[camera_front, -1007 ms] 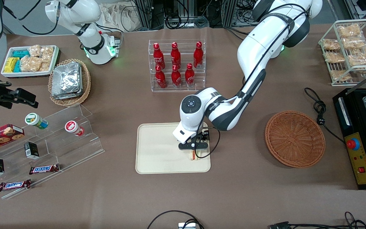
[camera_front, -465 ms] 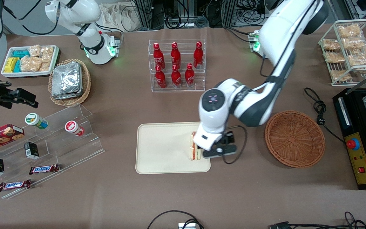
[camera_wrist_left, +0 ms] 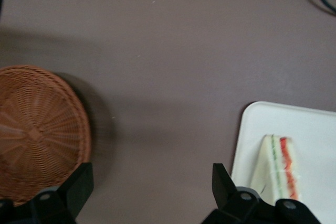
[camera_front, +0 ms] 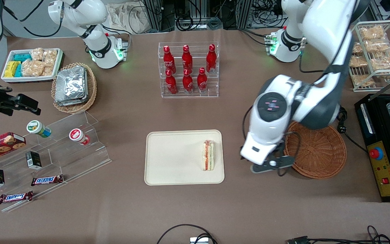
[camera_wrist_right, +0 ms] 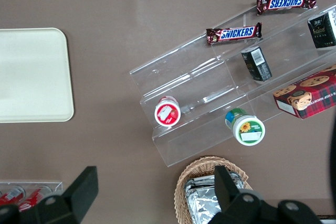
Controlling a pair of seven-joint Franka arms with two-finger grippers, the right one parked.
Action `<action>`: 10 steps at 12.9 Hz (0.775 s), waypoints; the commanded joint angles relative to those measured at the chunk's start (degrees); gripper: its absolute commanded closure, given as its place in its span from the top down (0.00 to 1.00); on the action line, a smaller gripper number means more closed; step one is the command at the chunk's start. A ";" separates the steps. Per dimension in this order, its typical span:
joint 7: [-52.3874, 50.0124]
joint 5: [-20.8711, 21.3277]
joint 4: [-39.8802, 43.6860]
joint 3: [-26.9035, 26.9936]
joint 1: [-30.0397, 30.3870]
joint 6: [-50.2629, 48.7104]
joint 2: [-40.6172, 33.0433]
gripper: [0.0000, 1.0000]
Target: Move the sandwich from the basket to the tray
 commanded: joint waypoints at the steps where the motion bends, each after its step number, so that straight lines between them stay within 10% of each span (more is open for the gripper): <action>1: 8.97 -4.33 -2.82 -0.47 5.26 -4.84 -6.35 1.00; 10: 31.66 -13.30 -13.62 10.49 11.34 -6.61 -22.78 1.00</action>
